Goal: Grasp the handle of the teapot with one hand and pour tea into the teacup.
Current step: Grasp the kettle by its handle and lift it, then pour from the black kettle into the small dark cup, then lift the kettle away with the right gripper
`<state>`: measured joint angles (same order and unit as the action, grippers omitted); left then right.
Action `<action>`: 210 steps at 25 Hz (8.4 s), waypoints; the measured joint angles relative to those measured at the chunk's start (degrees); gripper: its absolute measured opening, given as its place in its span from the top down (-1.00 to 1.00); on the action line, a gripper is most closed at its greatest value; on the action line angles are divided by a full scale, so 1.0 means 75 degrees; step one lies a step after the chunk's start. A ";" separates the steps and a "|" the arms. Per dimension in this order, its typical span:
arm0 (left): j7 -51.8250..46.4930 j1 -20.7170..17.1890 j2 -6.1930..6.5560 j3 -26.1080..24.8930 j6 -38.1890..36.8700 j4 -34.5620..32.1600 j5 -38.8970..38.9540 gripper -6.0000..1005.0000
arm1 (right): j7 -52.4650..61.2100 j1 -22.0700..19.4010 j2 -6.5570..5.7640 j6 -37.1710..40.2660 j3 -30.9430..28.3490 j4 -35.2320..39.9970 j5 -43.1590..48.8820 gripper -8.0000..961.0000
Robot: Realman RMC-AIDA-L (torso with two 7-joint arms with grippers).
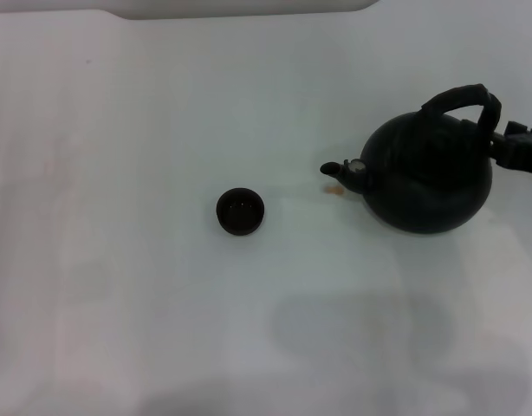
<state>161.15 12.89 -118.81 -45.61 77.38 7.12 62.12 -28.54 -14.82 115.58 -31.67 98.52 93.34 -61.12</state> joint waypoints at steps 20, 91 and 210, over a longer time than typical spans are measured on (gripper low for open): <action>-0.0007 0.0086 0.0042 -0.0001 0.0184 -0.0014 0.0361 -0.77 | 0.0010 0.1017 0.0003 0.0477 0.0070 -0.1132 -0.0039 -0.18; -0.0006 0.0285 0.0027 -0.0012 0.0290 -0.0235 0.0401 -0.77 | 0.2348 0.2862 0.0014 0.0481 0.1683 -0.0136 0.3759 0.52; -0.0006 0.0461 0.0032 -0.0012 0.0206 -0.0223 0.0484 -0.77 | 0.3840 0.2996 0.0061 0.1572 0.3008 -0.0215 0.8179 0.58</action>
<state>161.10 16.35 -118.56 -45.70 78.93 5.45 65.74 0.26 7.65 116.04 -19.88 121.08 91.72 0.22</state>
